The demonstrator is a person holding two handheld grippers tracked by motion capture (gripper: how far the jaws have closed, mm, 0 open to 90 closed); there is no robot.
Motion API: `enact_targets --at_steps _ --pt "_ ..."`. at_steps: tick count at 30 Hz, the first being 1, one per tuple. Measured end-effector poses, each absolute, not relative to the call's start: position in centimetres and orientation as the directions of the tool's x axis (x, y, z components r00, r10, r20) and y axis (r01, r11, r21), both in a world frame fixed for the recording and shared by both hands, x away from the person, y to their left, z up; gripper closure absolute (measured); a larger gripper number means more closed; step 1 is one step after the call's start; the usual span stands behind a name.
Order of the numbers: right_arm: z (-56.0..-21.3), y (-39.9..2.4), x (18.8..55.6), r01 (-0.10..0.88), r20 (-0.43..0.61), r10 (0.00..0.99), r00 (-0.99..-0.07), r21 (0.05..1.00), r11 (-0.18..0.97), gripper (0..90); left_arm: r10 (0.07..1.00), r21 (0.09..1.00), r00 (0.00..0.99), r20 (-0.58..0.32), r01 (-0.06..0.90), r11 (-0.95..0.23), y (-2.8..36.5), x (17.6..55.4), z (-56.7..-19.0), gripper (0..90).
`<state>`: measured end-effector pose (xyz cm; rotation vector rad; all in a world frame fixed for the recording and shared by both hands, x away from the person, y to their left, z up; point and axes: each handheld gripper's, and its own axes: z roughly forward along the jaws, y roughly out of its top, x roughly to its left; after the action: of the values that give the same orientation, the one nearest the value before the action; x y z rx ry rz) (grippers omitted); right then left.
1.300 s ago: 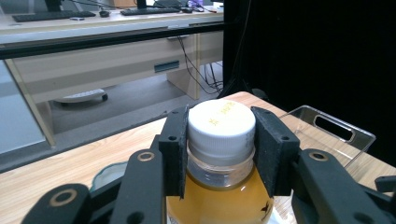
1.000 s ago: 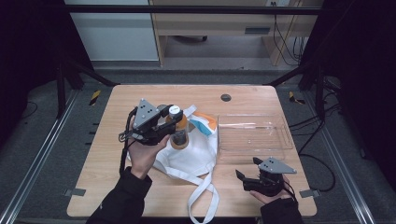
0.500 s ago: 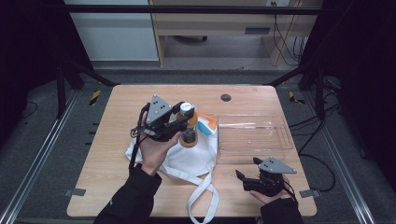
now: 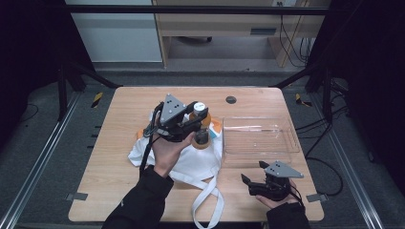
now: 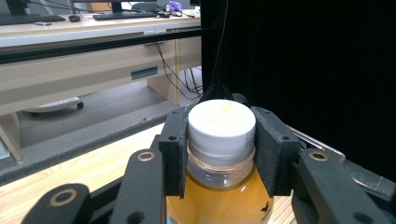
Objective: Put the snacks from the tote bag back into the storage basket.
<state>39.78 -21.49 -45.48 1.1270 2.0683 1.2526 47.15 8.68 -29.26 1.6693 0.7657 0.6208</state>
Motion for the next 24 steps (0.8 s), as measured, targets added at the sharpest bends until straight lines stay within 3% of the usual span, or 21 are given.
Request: enact_targets --at_steps 24 --pt "-45.5 -21.5 39.8 0.403 0.022 0.830 -0.558 0.881 0.248 18.0 0.721 0.975 0.693 0.012 0.153 -0.164 4.4 47.4 -28.6 58.6"
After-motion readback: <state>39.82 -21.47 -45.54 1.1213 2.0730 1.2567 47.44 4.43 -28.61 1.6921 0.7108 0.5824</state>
